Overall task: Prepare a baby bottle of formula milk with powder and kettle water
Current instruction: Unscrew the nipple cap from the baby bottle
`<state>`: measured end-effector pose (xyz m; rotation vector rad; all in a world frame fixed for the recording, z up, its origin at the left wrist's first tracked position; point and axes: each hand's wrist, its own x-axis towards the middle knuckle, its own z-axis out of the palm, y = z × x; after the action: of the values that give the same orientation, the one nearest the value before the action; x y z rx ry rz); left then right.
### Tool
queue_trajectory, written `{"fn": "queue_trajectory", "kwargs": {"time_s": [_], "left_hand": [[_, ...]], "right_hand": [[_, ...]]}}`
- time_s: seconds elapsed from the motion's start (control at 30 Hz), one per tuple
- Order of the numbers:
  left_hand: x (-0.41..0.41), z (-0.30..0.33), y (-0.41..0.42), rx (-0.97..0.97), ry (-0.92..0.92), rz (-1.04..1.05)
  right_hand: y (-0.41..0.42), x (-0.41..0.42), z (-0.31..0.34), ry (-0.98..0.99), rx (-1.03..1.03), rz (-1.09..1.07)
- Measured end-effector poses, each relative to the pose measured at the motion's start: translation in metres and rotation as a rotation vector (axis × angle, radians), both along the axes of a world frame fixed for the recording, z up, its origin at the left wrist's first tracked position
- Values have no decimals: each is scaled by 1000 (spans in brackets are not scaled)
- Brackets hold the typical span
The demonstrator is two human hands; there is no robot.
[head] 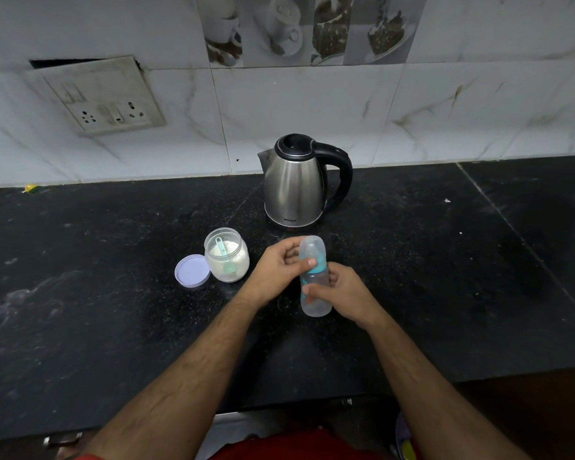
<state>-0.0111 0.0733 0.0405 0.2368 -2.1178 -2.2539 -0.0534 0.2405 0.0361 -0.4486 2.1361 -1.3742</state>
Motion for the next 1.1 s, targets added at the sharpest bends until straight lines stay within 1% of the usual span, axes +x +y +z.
{"fn": "queue_trajectory", "kwargs": {"time_s": [0.23,0.5,0.67,0.87,0.97,1.1], "left_hand": [[7,-6,2,34,-30,76],[11,-9,8,76,-26,110],[3,-5,13,53,-20,143],[-14,10,20,53,30,197],[-23,15,22,12,44,230],[-35,3,19,-44,4,230]], "right_hand": [[-1,10,0,42,28,-22],[-3,18,2,66,55,-65],[-1,15,-1,72,49,-128],[10,9,-6,74,102,-223],[20,4,-7,59,153,-257],[38,-6,-8,66,170,-352]]}}
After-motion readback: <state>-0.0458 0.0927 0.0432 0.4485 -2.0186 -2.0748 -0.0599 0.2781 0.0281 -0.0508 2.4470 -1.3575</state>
